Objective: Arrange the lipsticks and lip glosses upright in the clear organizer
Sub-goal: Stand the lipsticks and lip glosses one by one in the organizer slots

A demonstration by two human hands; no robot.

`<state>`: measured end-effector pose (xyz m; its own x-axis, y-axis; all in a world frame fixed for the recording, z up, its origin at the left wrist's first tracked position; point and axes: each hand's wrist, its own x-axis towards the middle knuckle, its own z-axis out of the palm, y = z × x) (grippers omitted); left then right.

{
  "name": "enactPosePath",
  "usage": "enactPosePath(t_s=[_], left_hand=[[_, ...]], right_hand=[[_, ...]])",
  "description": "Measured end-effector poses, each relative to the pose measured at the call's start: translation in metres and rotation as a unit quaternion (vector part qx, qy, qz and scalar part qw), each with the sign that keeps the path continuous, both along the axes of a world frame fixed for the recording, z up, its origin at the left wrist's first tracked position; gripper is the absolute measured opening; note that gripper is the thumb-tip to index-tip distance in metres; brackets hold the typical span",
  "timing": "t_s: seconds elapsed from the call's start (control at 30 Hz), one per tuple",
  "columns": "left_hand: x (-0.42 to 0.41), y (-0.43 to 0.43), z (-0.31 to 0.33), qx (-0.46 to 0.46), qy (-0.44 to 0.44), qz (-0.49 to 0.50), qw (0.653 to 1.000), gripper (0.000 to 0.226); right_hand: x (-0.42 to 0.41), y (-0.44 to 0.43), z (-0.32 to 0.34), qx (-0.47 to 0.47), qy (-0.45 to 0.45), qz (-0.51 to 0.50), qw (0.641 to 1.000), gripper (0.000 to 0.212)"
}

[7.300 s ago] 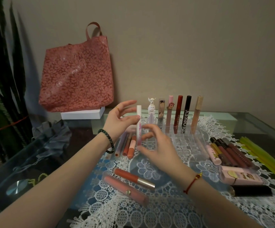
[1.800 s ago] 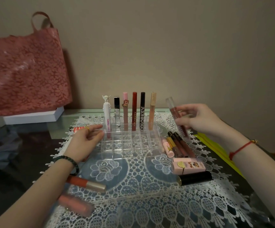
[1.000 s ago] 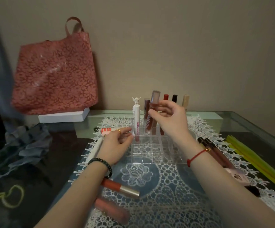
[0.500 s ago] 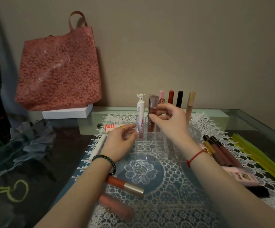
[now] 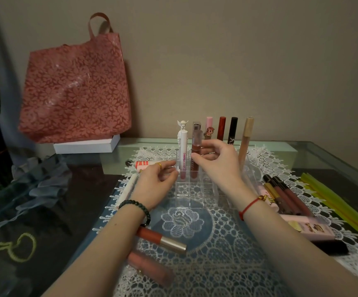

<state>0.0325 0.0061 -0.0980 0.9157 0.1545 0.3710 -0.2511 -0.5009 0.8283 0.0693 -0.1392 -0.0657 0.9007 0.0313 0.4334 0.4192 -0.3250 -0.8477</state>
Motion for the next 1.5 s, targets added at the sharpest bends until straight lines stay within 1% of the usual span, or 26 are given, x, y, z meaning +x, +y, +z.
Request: enactPosePath(t_s=[0.27, 0.6, 0.9, 1.1, 1.4, 1.5], left_hand=[[-0.001, -0.001, 0.001, -0.006, -0.004, 0.004, 1.0, 0.033], [0.0, 0.0, 0.0, -0.006, -0.008, 0.002, 1.0, 0.034], [-0.001, 0.0, 0.0, 0.001, -0.012, 0.003, 1.0, 0.033], [-0.001, -0.002, 0.001, 0.003, -0.017, 0.003, 1.0, 0.034], [0.0, -0.002, -0.001, 0.012, -0.012, 0.008, 1.0, 0.033], [0.0, -0.001, -0.001, 0.027, -0.006, 0.008, 1.0, 0.035]], right_hand=[[0.002, 0.0, -0.001, 0.002, 0.001, 0.001, 1.0, 0.032], [0.0, -0.001, 0.0, -0.021, -0.003, 0.01, 1.0, 0.033], [-0.004, -0.002, 0.001, -0.041, -0.007, 0.025, 0.999, 0.026], [-0.004, -0.006, 0.002, -0.044, 0.008, 0.026, 0.999, 0.029], [-0.015, -0.042, 0.025, -0.037, -0.011, -0.002, 0.999, 0.035], [-0.019, -0.066, 0.036, -0.032, -0.025, -0.021, 0.999, 0.032]])
